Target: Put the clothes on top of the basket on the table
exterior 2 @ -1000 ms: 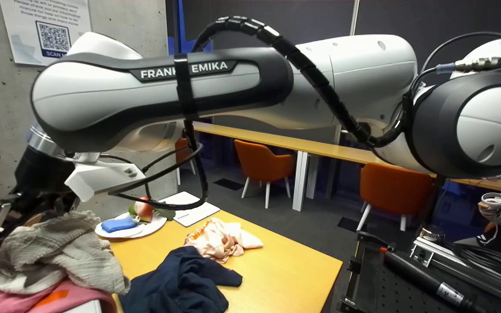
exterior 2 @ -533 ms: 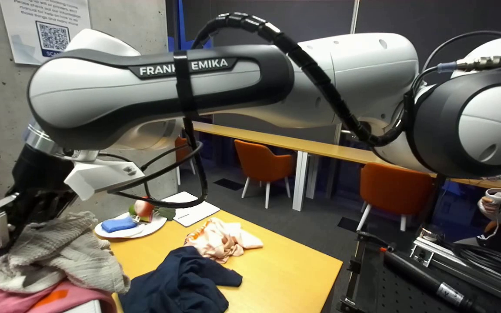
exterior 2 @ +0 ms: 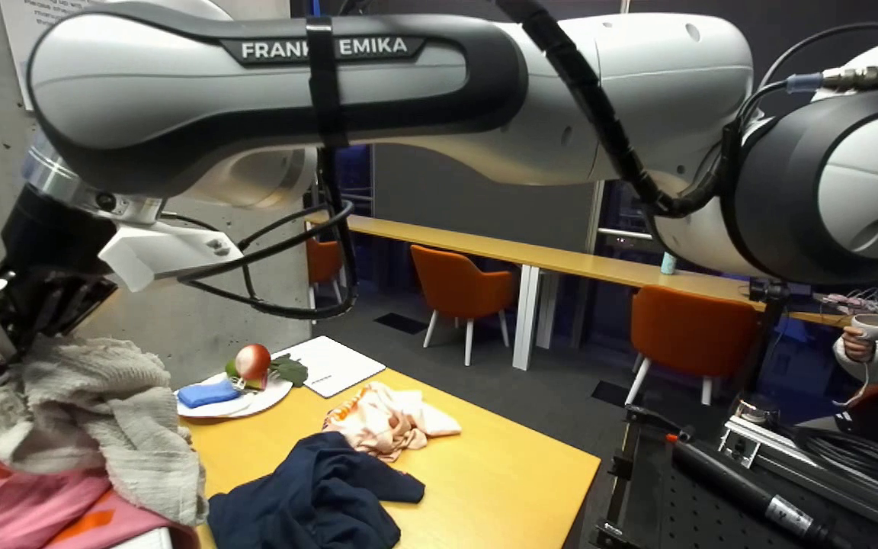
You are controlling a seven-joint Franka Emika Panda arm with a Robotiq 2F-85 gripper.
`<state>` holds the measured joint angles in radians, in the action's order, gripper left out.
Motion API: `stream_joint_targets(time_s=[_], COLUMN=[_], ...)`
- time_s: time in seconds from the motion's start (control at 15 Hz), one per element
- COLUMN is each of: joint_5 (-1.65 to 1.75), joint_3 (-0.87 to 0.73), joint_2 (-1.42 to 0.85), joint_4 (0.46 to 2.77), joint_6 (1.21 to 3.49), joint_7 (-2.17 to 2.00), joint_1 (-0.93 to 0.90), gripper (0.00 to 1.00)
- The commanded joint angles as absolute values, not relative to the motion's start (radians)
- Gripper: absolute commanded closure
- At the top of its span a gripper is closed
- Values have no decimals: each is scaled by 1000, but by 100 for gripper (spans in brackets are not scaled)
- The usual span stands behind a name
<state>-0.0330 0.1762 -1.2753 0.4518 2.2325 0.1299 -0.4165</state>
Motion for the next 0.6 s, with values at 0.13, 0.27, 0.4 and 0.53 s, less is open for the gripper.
stream_joint_targets(time_s=[0.13,0.27,0.4,0.53], joint_5=[10,28,46,59], joint_3=[122,99,76,55], joint_2=[-1192,-1162,-1130,-1092], joint_4=[463,463,466,469], joint_6=[2211,2199,2178,2135], joint_7=[122,111,94,71], joint_1=[-419,-416,-415,-410], gripper=[98,98,98,98])
